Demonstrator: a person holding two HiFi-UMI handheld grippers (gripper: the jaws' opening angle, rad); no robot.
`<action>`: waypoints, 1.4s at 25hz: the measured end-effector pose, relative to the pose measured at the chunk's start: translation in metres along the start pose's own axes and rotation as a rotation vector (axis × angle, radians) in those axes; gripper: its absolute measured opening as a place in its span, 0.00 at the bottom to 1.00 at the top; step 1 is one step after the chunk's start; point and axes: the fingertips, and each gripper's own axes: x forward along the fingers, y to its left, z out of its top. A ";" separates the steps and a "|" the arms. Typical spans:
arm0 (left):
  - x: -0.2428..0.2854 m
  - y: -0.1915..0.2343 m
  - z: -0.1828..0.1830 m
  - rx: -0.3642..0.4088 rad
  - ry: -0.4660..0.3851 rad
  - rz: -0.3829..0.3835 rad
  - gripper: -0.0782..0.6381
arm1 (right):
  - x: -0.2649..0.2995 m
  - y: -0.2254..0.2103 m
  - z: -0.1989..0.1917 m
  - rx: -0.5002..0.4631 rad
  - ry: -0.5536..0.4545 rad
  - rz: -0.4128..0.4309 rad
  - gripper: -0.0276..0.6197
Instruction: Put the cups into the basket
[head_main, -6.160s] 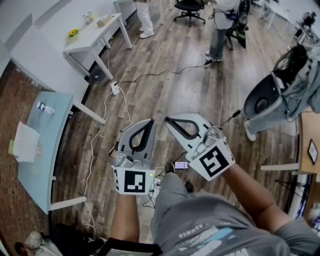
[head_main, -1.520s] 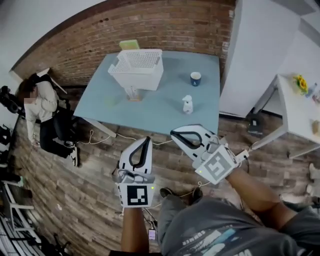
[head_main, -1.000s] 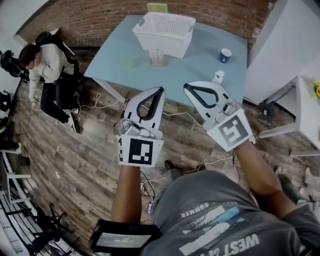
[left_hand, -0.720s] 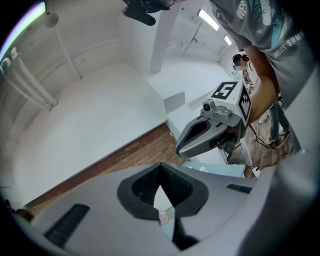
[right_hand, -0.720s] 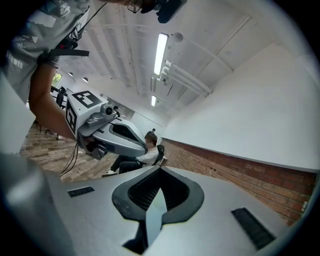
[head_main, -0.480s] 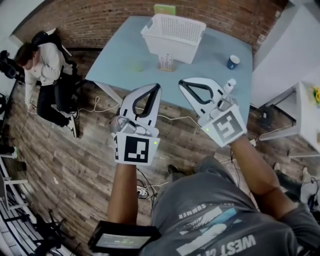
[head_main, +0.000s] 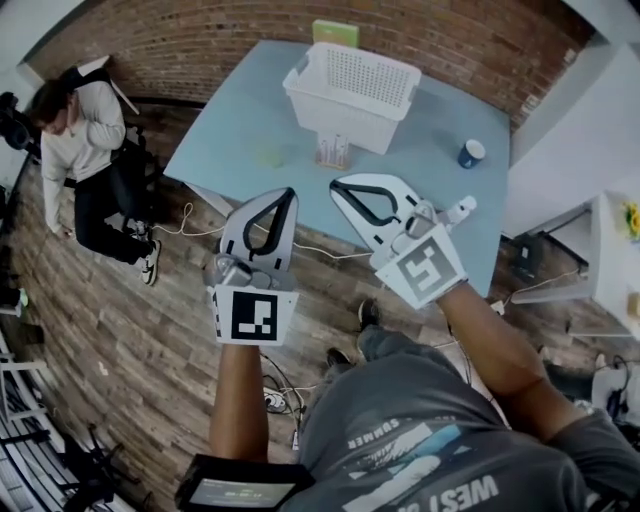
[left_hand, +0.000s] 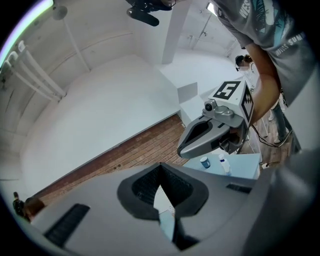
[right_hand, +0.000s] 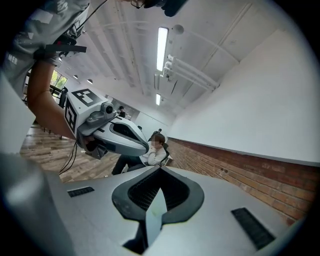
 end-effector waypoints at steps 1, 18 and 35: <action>0.007 0.006 -0.005 -0.007 0.010 0.012 0.10 | 0.007 -0.006 -0.001 -0.001 -0.008 0.009 0.06; 0.087 0.071 -0.070 -0.006 0.140 0.123 0.10 | 0.103 -0.066 -0.043 0.025 -0.068 0.158 0.06; 0.141 0.149 -0.203 -0.083 0.147 0.055 0.11 | 0.256 -0.066 -0.116 0.091 0.086 0.184 0.06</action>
